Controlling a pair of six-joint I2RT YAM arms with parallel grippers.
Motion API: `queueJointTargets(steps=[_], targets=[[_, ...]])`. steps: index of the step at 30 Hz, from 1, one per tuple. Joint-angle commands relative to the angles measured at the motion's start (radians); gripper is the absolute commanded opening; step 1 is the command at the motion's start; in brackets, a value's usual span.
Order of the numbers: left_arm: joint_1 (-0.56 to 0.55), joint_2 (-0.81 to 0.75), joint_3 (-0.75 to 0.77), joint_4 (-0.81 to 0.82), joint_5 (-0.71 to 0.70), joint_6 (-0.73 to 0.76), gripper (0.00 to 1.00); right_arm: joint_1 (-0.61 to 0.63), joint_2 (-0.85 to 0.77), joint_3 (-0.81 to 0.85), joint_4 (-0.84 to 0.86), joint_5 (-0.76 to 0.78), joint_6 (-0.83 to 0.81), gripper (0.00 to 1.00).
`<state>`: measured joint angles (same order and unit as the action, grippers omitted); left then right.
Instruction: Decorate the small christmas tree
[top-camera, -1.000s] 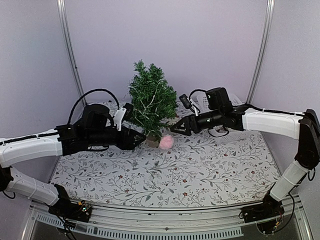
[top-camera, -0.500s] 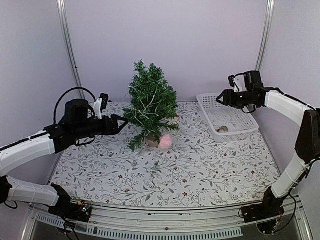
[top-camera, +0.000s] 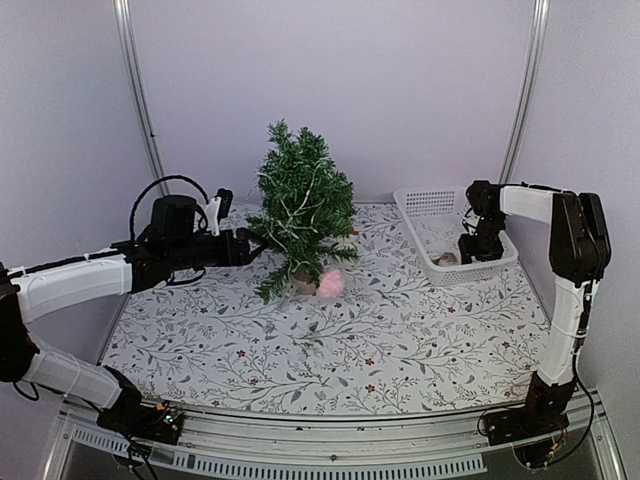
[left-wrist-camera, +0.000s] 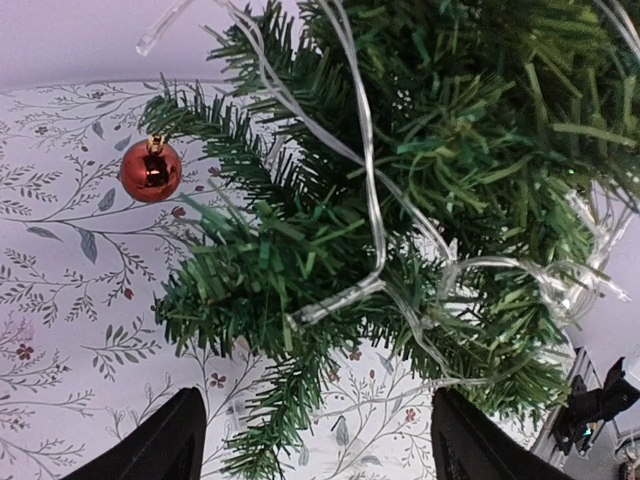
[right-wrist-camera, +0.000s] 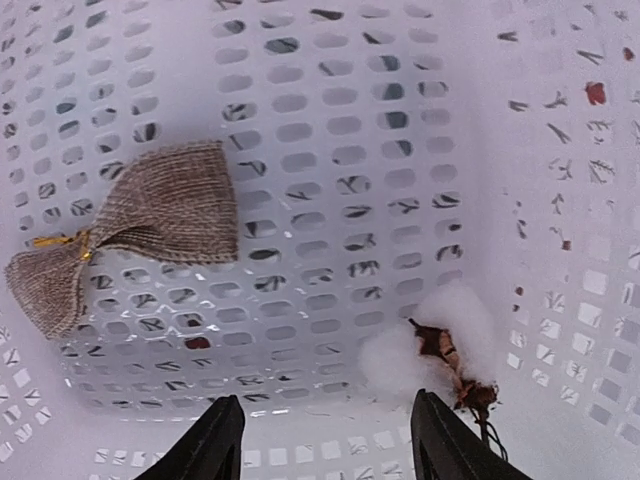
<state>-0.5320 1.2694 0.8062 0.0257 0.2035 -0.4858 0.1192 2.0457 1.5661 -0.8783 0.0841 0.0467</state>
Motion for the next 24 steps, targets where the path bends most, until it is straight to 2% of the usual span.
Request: queueJointTargets(steps=[1, 4, 11, 17, 18, 24], targets=[[0.02, 0.041, 0.032, 0.067, 0.044, 0.011, 0.79, -0.005, -0.007, 0.02, -0.068, 0.189, -0.013, 0.6], [0.021, 0.072, 0.051, 0.07, 0.067, 0.024, 0.79, -0.005, -0.003, 0.009, -0.068, 0.246, -0.016, 0.6], [0.027, 0.109, 0.083, 0.069, 0.09, 0.056, 0.78, -0.005, 0.06, 0.036, -0.072, 0.252, -0.013, 0.58], [0.033, 0.109, 0.076, 0.066, 0.093, 0.058, 0.78, -0.006, 0.046, 0.011, -0.044, 0.275, -0.022, 0.55], [0.034, 0.108, 0.075, 0.066, 0.093, 0.058, 0.78, -0.006, 0.051, 0.014, -0.044, 0.264, -0.025, 0.52], [0.041, 0.102, 0.079, 0.059, 0.096, 0.064, 0.78, 0.003, 0.091, 0.104, -0.068, 0.189, -0.025, 0.14]])
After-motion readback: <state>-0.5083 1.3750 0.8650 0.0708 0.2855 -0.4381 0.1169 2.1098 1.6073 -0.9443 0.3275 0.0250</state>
